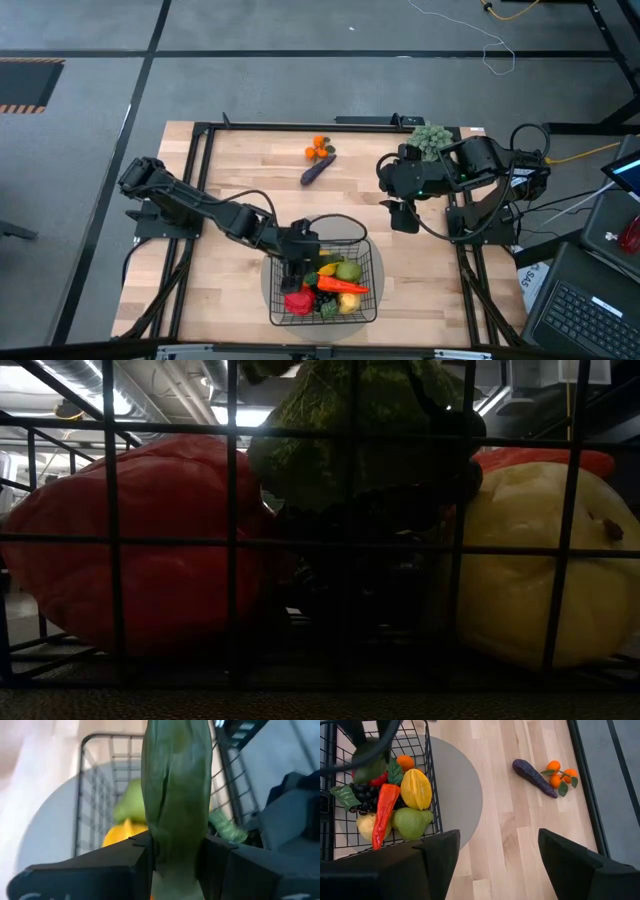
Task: Build produce basket
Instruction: Put the green chili pepper into the black wire basket, then put the tangerines into the black wire basket
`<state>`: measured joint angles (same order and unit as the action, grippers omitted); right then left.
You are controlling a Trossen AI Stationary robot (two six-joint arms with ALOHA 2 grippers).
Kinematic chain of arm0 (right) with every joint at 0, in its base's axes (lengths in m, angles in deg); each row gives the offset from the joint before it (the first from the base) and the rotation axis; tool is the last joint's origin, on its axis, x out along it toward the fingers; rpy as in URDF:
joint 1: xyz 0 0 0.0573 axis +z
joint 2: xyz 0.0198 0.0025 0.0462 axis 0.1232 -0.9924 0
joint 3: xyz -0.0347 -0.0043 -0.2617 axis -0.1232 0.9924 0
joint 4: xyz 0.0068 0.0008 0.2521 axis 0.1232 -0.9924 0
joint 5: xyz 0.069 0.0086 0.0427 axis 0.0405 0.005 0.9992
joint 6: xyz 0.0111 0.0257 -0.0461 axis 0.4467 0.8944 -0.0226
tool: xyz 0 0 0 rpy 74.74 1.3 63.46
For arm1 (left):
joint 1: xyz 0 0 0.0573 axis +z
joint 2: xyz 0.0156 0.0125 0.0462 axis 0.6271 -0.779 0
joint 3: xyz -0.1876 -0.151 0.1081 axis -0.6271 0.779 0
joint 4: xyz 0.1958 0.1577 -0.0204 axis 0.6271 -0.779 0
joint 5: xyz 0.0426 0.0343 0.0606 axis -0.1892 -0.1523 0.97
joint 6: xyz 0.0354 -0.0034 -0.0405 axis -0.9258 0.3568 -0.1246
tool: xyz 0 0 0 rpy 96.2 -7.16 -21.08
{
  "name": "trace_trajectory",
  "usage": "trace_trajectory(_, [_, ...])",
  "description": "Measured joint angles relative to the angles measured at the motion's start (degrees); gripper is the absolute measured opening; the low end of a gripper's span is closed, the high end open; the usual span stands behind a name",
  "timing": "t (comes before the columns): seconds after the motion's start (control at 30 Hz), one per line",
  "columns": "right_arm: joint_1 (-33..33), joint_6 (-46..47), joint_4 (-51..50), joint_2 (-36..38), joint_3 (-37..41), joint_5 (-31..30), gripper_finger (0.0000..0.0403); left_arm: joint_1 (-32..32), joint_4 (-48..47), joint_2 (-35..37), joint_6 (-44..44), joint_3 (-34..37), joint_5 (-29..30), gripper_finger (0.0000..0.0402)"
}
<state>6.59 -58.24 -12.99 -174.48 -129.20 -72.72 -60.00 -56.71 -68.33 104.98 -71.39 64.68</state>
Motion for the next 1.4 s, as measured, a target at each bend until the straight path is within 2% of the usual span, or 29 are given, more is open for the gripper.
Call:
trace_trajectory(0.13, [-0.01,-0.02,0.01,0.00,0.00,0.00,0.0255,-0.01,-1.73,-1.80,0.46,0.15,-1.07,0.0080])
trace_trajectory(0.27, [0.00,-0.02,0.02,0.00,0.00,-0.19,0.0255,0.10,-3.24,-3.01,5.05,0.14,-0.36,0.0079])
trace_trajectory(0.33, [0.00,-0.02,0.02,0.00,0.00,-0.74,0.0255,0.42,-3.42,-3.51,6.67,0.10,-0.21,0.0104])
trace_trajectory(0.4, [-0.02,0.06,0.02,0.00,0.00,-2.40,0.0255,0.46,-4.34,-3.33,7.20,0.32,-0.16,0.0147])
trace_trajectory(0.5, [-0.27,1.16,0.02,0.00,0.00,-7.23,0.0255,0.43,-4.86,-3.23,7.17,0.15,-0.68,0.0201])
trace_trajectory(0.6, [-1.64,1.90,0.02,0.00,0.00,-9.76,0.0255,0.17,-6.31,-2.77,7.08,0.15,-2.38,0.0225])
trace_trajectory(0.7, [-4.31,1.74,0.98,-0.11,0.00,-9.93,0.0255,0.09,-7.86,-2.44,7.08,0.04,-3.40,0.0230])
trace_trajectory(0.8, [-8.43,0.30,3.91,-1.13,-0.02,-10.03,0.0255,0.29,-13.53,-2.40,7.21,0.17,-3.51,0.0230])
trace_trajectory(0.97, [-17.79,-5.02,6.87,-4.19,-0.02,-10.02,0.0255,1.52,-23.25,-1.41,11.91,0.17,-3.36,0.0229])
trace_trajectory(1.03, [-21.89,-7.18,7.70,-5.82,-0.02,-10.01,0.0255,2.12,-23.94,-0.90,12.99,0.15,-4.19,0.0229])
trace_trajectory(1.13, [-27.52,-9.48,10.20,-7.86,0.00,-7.67,0.0255,3.15,-24.42,1.02,13.04,-0.25,-9.08,0.0229])
trace_trajectory(1.2, [-30.94,-11.01,12.28,-8.97,0.00,-3.82,0.0255,4.08,-25.24,2.31,12.74,-1.63,-10.80,0.0229])
trace_trajectory(1.3, [-35.38,-12.39,17.22,-11.02,0.00,3.84,0.0255,5.12,-27.65,4.71,9.84,-3.76,-9.85,0.0229])
trace_trajectory(1.4, [-38.53,-13.40,22.01,-13.52,-0.04,11.86,0.0255,6.19,-30.29,7.71,6.98,-3.92,-5.82,0.0229])
